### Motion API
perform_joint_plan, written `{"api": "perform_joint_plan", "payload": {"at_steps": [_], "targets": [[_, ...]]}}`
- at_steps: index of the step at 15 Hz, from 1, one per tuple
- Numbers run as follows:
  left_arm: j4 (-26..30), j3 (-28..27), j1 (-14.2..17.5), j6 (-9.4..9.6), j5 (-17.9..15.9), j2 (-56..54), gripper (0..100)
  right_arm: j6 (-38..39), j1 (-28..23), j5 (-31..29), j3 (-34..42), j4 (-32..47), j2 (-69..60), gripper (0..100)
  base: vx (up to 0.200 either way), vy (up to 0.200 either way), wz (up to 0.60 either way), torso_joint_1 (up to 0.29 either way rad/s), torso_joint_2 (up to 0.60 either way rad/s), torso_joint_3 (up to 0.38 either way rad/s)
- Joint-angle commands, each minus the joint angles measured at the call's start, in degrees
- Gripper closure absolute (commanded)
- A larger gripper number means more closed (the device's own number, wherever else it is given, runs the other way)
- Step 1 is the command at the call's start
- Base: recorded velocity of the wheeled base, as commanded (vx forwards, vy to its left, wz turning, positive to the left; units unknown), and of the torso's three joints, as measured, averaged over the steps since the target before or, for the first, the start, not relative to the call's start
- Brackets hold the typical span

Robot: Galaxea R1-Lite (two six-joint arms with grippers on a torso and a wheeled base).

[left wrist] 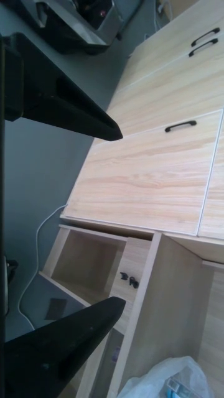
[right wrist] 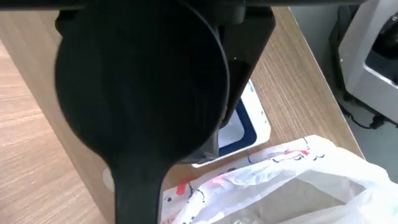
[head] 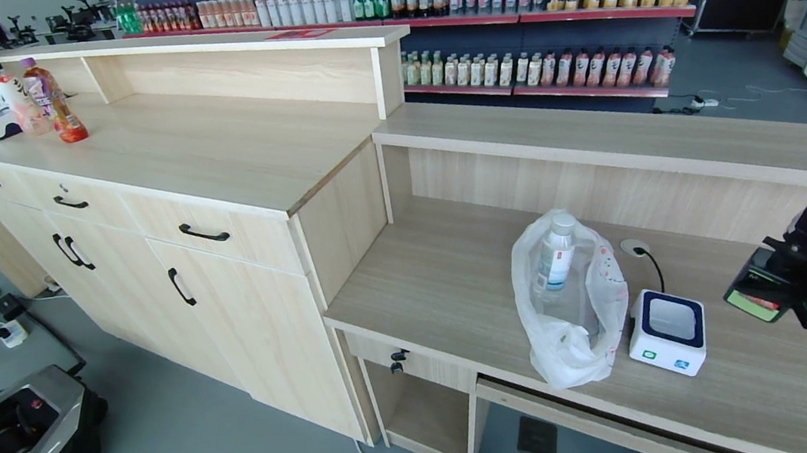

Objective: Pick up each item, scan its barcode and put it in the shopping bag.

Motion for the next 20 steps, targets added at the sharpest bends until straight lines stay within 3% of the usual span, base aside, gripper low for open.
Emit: {"api": "perform_joint_plan", "payload": {"at_steps": [1, 6, 11, 20], "targets": [[0.0, 0.0, 0.0, 0.00, 0.0, 0.0, 0, -0.3, -1.4, 0.2, 1.2, 0.0, -5.3, 100, 0.000, 0.000, 0.60, 0.002, 0.00, 0.007], [0.0, 0.0, 0.0, 0.00, 0.0, 0.0, 0, 4.2, 1.4, 0.7, 1.2, -2.3, -6.3, 100, 0.000, 0.000, 0.60, 0.001, 0.00, 0.003], [0.0, 0.0, 0.0, 0.00, 0.0, 0.0, 0, 7.4, 7.7, 0.9, 1.0, -5.4, 3.1, 100, 0.000, 0.000, 0.00, 0.000, 0.00, 0.000], [0.0, 0.0, 0.0, 0.00, 0.0, 0.0, 0, 5.7, 9.0, 2.1, 0.7, -11.5, 17.6, 100, 0.000, 0.000, 0.00, 0.000, 0.00, 0.000]]}}
